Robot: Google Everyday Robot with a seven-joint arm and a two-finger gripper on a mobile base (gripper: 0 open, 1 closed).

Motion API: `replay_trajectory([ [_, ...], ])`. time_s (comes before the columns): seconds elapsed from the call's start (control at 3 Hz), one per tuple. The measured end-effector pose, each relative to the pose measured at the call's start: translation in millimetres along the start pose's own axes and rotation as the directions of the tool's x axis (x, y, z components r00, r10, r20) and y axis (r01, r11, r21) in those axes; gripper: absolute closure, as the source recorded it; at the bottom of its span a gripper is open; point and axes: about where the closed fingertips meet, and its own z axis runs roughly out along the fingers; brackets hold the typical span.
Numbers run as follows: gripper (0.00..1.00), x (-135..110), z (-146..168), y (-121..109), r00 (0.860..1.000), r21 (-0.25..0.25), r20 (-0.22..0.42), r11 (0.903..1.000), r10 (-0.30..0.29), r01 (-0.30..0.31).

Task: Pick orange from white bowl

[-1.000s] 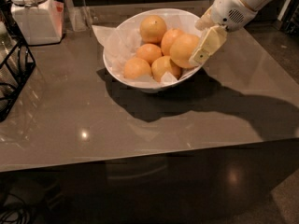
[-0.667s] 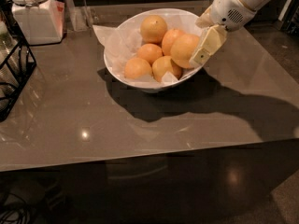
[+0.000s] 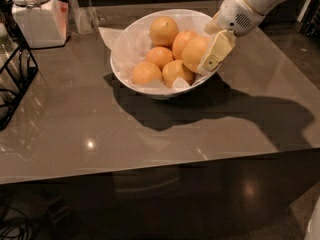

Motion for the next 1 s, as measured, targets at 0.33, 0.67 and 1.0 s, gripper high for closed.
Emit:
replay_trajectory([
  [0.33, 0.05, 3.9, 1.3, 0.2, 1.0, 0.007, -0.006, 0.9999, 0.015, -0.015],
  [0.67, 0.1, 10.1, 4.9, -1.5, 0.999, -0.002, -0.009, 0.9993, 0.037, -0.037],
  [1.0, 0.19, 13.0, 10.9, -3.5, 0.999, -0.019, -0.014, 0.9986, 0.048, -0.048],
])
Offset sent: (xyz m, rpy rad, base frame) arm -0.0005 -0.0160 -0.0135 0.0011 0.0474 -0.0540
